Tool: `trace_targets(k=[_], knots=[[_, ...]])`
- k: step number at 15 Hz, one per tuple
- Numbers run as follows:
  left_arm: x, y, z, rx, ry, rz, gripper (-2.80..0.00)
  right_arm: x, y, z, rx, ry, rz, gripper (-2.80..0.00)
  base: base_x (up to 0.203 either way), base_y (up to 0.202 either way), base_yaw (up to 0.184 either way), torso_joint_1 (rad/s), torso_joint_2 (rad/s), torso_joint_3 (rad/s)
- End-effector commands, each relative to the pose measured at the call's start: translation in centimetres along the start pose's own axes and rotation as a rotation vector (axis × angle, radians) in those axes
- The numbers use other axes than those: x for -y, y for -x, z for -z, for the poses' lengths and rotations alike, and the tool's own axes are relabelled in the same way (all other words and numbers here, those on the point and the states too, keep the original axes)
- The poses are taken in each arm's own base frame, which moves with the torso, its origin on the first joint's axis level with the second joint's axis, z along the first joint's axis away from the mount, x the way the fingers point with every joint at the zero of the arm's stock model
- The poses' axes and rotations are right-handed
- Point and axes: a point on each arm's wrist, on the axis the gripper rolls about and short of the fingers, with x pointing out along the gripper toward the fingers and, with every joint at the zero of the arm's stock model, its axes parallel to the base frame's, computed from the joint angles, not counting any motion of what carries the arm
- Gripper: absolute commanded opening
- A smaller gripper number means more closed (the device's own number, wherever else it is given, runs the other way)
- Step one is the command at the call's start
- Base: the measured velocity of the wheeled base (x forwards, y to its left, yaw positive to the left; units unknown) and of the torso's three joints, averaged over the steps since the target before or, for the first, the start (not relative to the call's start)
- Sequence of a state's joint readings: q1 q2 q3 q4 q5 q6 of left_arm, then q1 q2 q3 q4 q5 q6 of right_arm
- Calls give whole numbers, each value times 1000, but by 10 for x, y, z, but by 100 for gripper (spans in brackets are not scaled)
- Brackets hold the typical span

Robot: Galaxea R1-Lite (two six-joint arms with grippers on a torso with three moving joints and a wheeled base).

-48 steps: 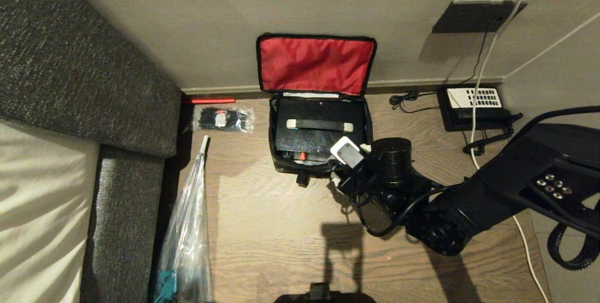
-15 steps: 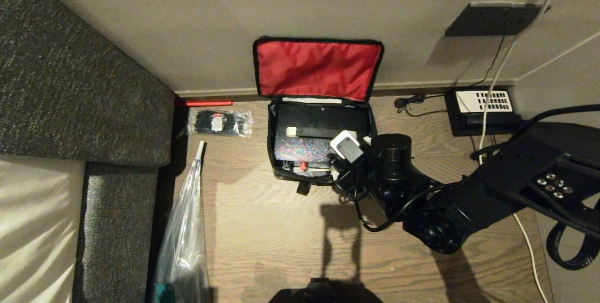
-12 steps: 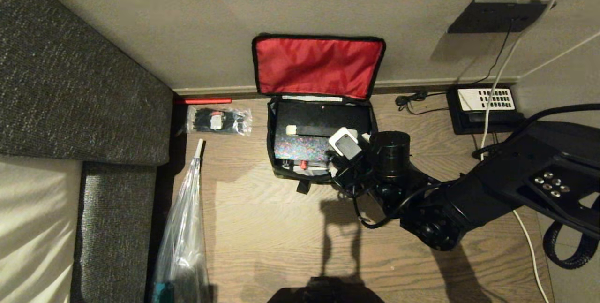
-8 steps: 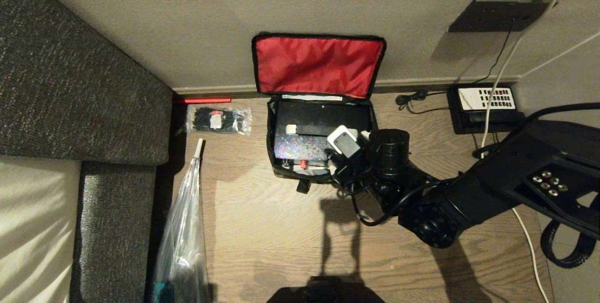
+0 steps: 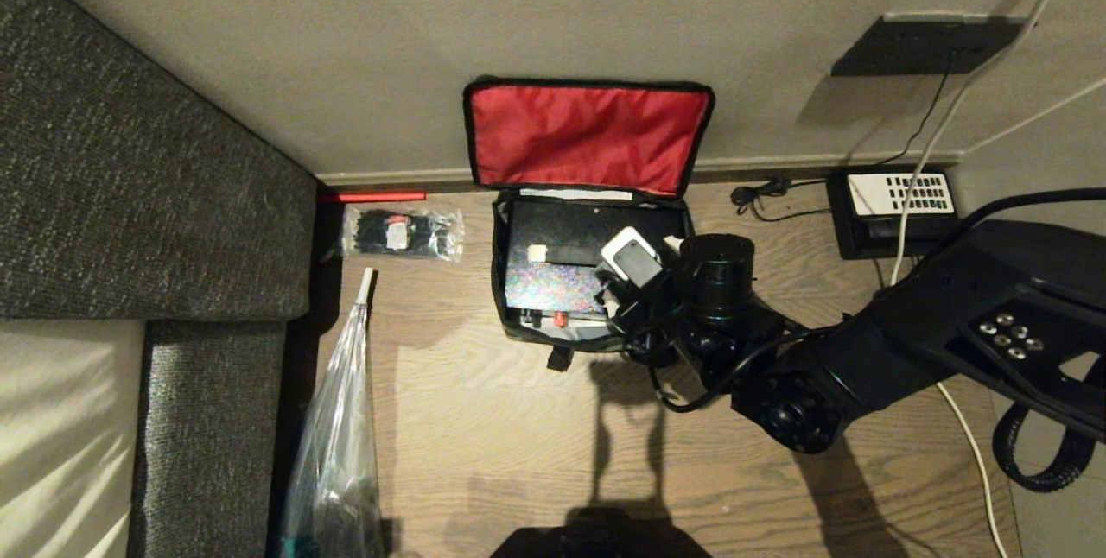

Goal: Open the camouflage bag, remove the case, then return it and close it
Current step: Grip the handle

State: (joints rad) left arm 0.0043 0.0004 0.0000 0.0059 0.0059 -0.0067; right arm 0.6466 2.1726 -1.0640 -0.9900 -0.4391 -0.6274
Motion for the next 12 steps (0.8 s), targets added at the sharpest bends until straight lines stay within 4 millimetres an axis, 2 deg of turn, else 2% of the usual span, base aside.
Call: trace_targets(k=[1,3,6,12], knots=[[0,0,1,-1,-1,-2,-280,-2,-2,1,-3,37,10,0,0,0,0,0,0,0],[0,0,1,-1,-1,-1,-280,-2,-5,1,-10,51,21,0,0,0,0,0,0,0],[0,0,1,-1,-1,-2,-280,-1,-9,5,-74,159,107,0,0,0,0,0,0,0],[0,0,1,-1,-1,-1,-280,-1,-13,0,-57,313,233,0,0,0,0,0,0,0]])
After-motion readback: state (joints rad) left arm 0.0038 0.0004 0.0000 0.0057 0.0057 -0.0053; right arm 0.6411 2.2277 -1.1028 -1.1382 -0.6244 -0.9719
